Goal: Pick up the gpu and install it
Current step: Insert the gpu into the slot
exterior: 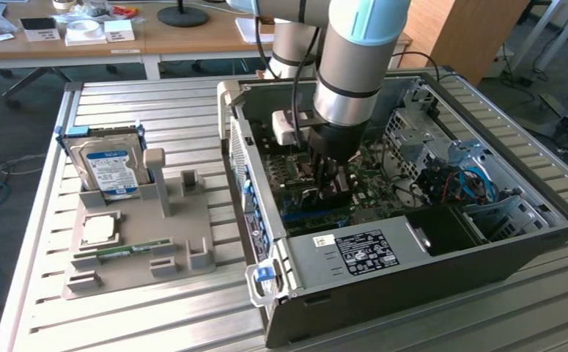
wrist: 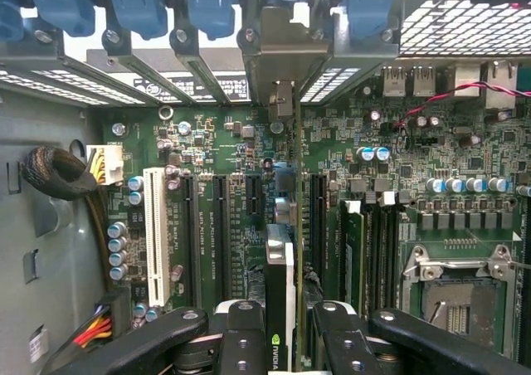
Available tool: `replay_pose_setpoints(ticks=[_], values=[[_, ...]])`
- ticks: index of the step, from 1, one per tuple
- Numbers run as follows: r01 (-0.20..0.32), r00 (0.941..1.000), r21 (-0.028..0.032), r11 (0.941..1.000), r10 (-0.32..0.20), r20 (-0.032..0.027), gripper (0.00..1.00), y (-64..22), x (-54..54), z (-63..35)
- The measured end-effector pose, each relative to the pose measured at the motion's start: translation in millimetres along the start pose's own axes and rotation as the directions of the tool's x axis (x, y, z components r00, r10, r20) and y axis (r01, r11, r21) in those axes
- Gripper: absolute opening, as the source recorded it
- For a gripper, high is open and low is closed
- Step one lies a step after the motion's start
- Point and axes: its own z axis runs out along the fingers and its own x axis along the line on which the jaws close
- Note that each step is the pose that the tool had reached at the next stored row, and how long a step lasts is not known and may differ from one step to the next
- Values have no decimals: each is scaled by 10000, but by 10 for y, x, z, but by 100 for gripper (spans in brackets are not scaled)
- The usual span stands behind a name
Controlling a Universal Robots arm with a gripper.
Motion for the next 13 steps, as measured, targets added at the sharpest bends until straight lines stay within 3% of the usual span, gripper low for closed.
replay_pose_setpoints(ticks=[13], values=[[0, 10000, -1, 10000, 0, -3, 27, 1, 0, 14]])
